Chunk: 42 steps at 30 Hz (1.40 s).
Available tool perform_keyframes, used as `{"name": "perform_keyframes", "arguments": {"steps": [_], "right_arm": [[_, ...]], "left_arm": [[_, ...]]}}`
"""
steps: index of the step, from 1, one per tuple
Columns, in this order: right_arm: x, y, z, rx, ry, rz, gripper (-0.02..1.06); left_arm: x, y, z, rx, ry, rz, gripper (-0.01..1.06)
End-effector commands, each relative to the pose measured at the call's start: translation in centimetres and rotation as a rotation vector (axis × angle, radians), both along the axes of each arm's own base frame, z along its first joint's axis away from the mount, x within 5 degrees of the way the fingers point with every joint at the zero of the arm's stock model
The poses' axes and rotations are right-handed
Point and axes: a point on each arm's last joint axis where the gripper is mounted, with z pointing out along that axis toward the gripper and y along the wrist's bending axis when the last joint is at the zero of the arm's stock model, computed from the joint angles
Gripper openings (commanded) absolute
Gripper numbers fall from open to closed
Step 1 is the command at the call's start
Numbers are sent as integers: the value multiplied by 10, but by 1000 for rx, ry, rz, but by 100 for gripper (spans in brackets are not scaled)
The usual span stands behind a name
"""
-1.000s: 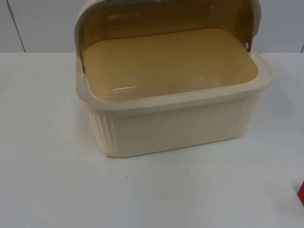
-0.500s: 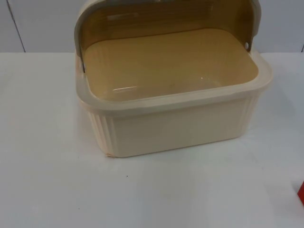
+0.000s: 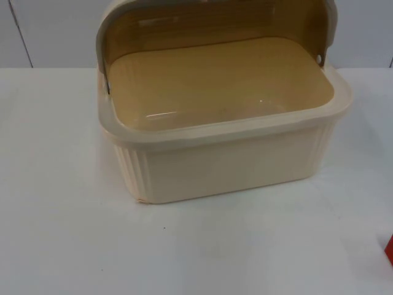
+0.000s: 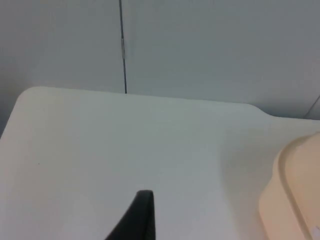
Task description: Open the box lid with the left hand, place the block into the box with the right hand, then close the box lid with the left hand.
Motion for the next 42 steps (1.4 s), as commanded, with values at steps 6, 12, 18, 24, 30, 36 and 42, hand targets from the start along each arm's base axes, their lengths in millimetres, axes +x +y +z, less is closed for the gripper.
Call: {"name": "perform_keyframes", "arguments": {"steps": [6, 12, 18, 24, 30, 36, 42], "right_arm": [[24, 5, -42, 70, 167, 12, 97], [36, 10, -71, 140, 231, 16, 97], [43, 19, -103, 160, 319, 45, 97], [59, 48, -122, 168, 362, 100, 97], [82, 81, -161, 141, 467, 129, 97], [98, 89, -200, 145, 567, 80, 97], [101, 90, -226, 185, 587, 13, 97]], "left_arm": [[-2, 0, 0, -12, -1, 3, 104], [-2, 0, -1, -12, 6, 2, 104], [-2, 0, -1, -12, 6, 2, 104], [-2, 0, -1, -12, 6, 2, 104], [-3, 0, -1, -13, 10, 1, 104], [-3, 0, -1, -13, 13, 0, 104], [-3, 0, -1, -13, 13, 0, 104]]}}
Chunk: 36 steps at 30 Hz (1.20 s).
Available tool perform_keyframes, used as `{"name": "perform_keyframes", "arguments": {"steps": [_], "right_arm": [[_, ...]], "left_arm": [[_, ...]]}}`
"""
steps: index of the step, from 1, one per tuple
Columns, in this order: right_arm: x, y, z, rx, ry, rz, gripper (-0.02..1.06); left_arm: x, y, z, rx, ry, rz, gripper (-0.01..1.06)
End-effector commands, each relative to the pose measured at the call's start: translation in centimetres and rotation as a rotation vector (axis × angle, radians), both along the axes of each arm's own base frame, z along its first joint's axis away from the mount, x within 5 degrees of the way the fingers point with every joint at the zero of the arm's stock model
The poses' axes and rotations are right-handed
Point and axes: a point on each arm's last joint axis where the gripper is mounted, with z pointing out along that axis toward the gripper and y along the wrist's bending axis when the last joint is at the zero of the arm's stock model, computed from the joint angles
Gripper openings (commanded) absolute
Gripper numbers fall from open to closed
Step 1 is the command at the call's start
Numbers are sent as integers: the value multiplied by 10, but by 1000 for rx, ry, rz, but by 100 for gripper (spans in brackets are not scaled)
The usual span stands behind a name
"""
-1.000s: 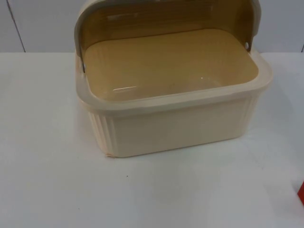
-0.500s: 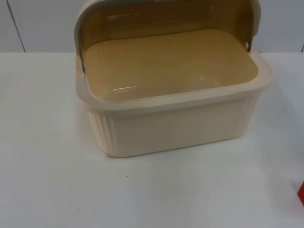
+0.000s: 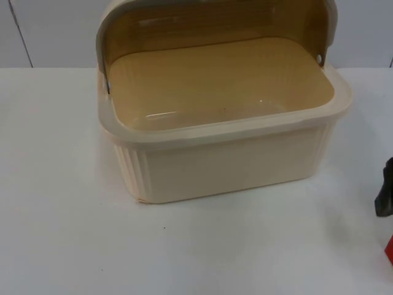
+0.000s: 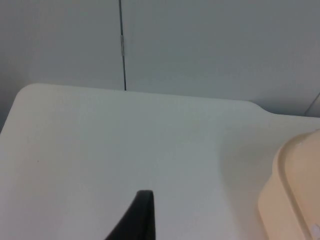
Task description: Open the box lid with the left hand, place the block into the box with the right hand, then close the box lid with the left hand.
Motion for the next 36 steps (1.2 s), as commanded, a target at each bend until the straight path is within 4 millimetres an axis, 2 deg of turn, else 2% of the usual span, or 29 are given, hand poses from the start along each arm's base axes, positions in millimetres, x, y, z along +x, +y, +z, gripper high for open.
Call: {"name": "perform_keyframes", "arguments": {"steps": [1, 10, 11, 13, 14, 17, 18, 19, 21, 22, 29, 32, 33, 36], "right_arm": [[-1, 1, -9, 13, -5, -25, 97], [2, -1, -35, -30, 26, -34, 96], [2, 0, -39, -34, 38, -33, 95], [3, 0, -44, -36, 50, -21, 82], [3, 0, -44, -36, 50, -21, 82], [3, 1, -45, -30, 47, -19, 45], [3, 1, -45, -30, 47, -19, 29], [3, 1, -45, -30, 47, -19, 29], [3, 0, -45, -37, 52, -21, 6], [2, 0, -45, -44, 58, -24, 0], [-1, -5, -37, -98, 61, 2, 0], [-2, -8, -14, -99, -14, 15, 0], [-2, -8, -14, -99, -14, 15, 0], [1, -13, 18, -134, -102, 2, 0]], "left_arm": [[-2, 0, -1, -11, 5, 1, 104], [-2, 0, 0, -2, 4, 2, 104], [-2, 0, 0, 0, 4, 2, 104], [-2, 1, 0, 11, 3, 4, 104], [-2, 1, 0, 11, 3, 4, 104], [-2, 1, 0, 15, 4, 4, 104], [-2, 1, 0, 15, 4, 4, 104], [-2, 1, 0, 15, 4, 4, 104], [-2, 1, 0, 15, 4, 4, 104], [-2, 1, 0, 15, 4, 4, 104], [-2, 1, 0, 15, 4, 4, 104], [-2, 1, 0, 15, 4, 4, 104], [-2, 1, 0, 15, 4, 4, 104], [-2, 1, 0, 15, 4, 4, 104]]}}
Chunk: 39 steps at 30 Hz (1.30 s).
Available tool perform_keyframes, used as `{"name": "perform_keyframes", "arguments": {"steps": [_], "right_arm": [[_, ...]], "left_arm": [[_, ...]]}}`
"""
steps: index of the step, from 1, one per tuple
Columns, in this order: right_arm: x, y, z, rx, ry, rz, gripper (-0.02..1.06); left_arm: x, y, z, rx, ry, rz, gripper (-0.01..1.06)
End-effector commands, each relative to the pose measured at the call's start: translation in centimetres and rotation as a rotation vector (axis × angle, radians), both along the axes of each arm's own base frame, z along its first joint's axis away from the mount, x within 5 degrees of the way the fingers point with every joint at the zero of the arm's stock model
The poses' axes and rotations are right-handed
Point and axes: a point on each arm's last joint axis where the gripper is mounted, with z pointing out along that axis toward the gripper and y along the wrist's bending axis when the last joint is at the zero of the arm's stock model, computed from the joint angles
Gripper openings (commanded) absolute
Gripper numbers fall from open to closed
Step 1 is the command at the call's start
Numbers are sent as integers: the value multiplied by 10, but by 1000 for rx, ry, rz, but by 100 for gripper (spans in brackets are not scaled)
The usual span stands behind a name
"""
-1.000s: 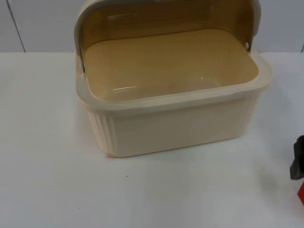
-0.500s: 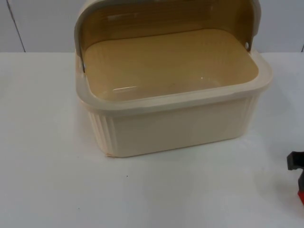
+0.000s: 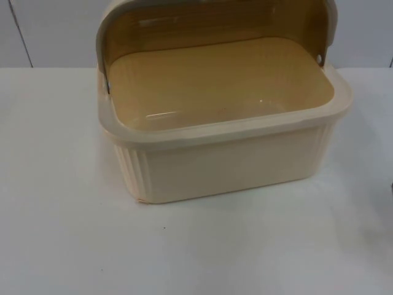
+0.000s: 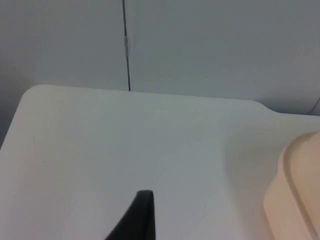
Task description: Open the box lid with the left hand, place the block into the box with the right hand, then close the box lid with the left hand.
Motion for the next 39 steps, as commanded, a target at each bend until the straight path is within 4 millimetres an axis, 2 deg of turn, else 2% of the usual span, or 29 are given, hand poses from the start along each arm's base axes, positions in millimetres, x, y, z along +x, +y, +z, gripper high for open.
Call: {"name": "perform_keyframes", "arguments": {"steps": [1, 2, 7, 8, 13, 14, 18, 19, 22, 26, 28, 29, 31, 34, 35, 39], "right_arm": [[3, -6, 36, -66, -95, 10, 0], [3, -6, 36, -66, -95, 10, 0], [12, -12, 117, -125, -320, 10, 0], [12, -12, 117, -125, -320, 10, 0], [15, -13, 204, -92, -574, 28, 0], [15, -13, 204, -92, -574, 28, 0], [16, -4, 262, -50, -752, 143, 0], [16, -4, 262, -50, -752, 143, 0], [14, 10, 296, 69, -910, 271, 0], [10, 23, 305, 135, -971, 375, 0], [6, 38, 302, 139, -964, 481, 0], [6, 38, 302, 139, -964, 481, 0], [3, 58, 297, 125, -953, 605, 0], [4, 92, 280, 126, -890, 741, 0], [4, 92, 280, 126, -890, 741, 0], [24, 118, 242, 123, -740, 782, 0]], "left_arm": [[-2, 0, 0, 1, 2, 3, 104], [-2, 0, 0, 1, 2, 3, 104], [-2, 0, 0, 0, 2, 3, 104], [-2, 0, 0, 0, 2, 3, 104], [-2, 0, -1, -9, 5, 1, 104], [-2, 0, -1, -9, 5, 1, 104], [-2, 0, -1, -9, 5, 1, 104], [-2, 0, -1, -9, 5, 1, 104], [-2, 0, -1, -9, 5, 1, 104], [-2, 0, -1, -9, 5, 1, 104], [-2, 0, -1, -9, 5, 1, 104], [-2, 0, -1, -9, 5, 1, 104], [-2, 0, 0, -8, 1, 2, 104], [-2, 0, 0, -8, -2, 2, 104], [-2, 0, 0, -8, -2, 2, 104], [-2, 0, 0, -6, -1, 3, 104]]}}
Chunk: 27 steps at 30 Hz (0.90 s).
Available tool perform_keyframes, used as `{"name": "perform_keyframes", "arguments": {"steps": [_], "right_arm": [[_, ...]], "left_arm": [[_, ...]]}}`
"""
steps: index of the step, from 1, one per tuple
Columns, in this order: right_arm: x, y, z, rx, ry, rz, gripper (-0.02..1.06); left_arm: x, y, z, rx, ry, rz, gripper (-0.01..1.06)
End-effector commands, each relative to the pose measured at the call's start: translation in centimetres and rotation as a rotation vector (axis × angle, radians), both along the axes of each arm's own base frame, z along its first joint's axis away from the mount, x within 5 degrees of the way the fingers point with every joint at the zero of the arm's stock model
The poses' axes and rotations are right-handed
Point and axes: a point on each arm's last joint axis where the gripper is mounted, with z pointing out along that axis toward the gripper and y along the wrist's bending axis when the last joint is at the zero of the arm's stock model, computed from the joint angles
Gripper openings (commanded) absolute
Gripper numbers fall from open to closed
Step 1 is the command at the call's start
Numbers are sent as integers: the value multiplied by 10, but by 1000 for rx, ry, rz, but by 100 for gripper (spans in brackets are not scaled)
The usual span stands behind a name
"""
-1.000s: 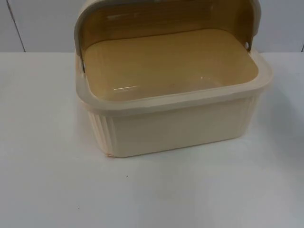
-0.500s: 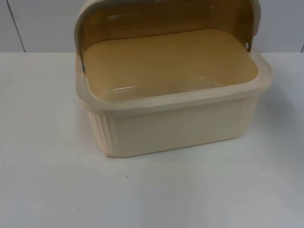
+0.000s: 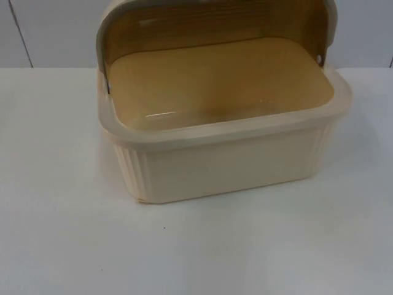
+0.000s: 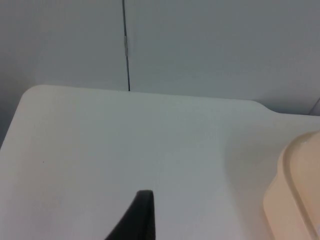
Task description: Open the box lid with the left hand, place the block into the box with the right hand, then close the box lid with the left hand.
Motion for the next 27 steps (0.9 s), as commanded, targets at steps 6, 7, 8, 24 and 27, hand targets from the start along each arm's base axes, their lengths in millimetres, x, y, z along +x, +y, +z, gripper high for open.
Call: {"name": "perform_keyframes", "arguments": {"steps": [6, 7, 8, 24, 27], "right_arm": [[27, 25, -57, -14, 127, 2, 0], [28, 26, -63, -11, 139, -1, 0], [30, 27, -75, -15, 149, -6, 0], [55, 39, -164, 37, 144, -80, 0], [63, 44, -184, 37, 154, -97, 0]], "left_arm": [[-2, 0, 0, -8, 1, 2, 104], [-2, 0, -1, -9, 7, 1, 104], [-3, 0, -1, -9, 11, 0, 104], [-3, 0, -1, -8, 16, 0, 104], [-3, 0, -1, -8, 16, 0, 104]]}}
